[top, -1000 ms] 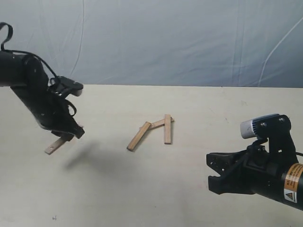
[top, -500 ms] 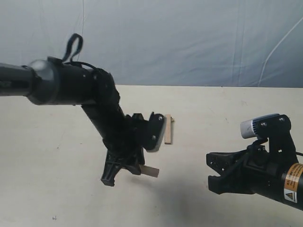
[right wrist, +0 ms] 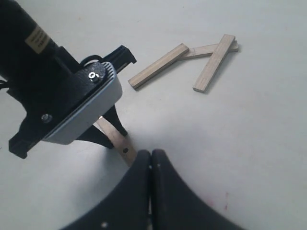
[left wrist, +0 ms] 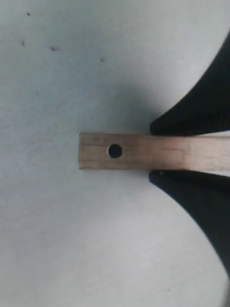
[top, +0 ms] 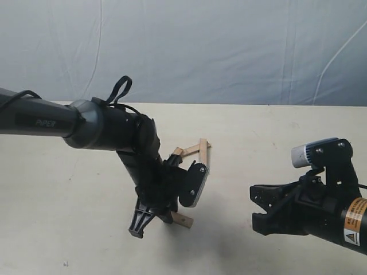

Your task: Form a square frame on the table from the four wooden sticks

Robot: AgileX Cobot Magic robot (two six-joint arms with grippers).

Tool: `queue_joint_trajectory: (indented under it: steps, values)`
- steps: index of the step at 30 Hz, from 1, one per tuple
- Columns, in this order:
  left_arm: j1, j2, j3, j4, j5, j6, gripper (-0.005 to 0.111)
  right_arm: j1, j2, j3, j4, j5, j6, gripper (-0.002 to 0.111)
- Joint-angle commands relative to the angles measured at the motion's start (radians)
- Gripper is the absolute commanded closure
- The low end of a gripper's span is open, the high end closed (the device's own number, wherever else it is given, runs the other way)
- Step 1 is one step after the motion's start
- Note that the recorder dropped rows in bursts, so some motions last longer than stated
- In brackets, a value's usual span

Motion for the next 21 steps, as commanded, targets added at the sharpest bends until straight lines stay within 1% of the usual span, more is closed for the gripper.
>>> queue_joint_trajectory:
  steps: [1,10,11,13,15,17,18,19,21]
  values:
    - [-0.005,0.005,-0.001,0.02,-0.029,0.0,0.09,-0.006,-0.011,0.005,-0.008,-0.009,-0.006,0.109]
    - [-0.005,0.005,-0.001,0.017,-0.025,0.0,0.051,-0.006,-0.011,0.005,-0.008,-0.009,-0.006,0.109]
    - [-0.005,0.001,-0.001,0.017,-0.025,-0.004,0.048,-0.006,-0.011,0.005,-0.008,-0.009,-0.006,0.109]
    - [-0.005,-0.023,-0.001,0.028,-0.007,-0.057,0.045,-0.006,-0.011,0.005,-0.008,-0.012,-0.006,0.109]
    - [-0.005,-0.063,-0.001,0.037,0.021,-0.126,0.045,-0.006,-0.011,0.005,0.01,-0.014,-0.006,0.109]
    - [-0.003,-0.124,-0.001,0.092,0.043,-0.266,0.051,-0.006,-0.011,-0.018,0.014,-0.002,-0.006,0.109]
    - [0.002,-0.158,-0.001,0.123,0.051,-0.346,0.056,-0.006,-0.011,-0.047,0.014,0.042,-0.006,0.109]
    - [0.006,-0.195,-0.001,0.176,0.062,-0.474,0.067,-0.006,-0.011,-0.089,0.014,0.114,-0.006,0.109]
    - [0.018,-0.257,-0.001,0.269,0.087,-0.631,0.085,-0.006,0.009,-0.183,0.014,0.261,-0.003,0.109]
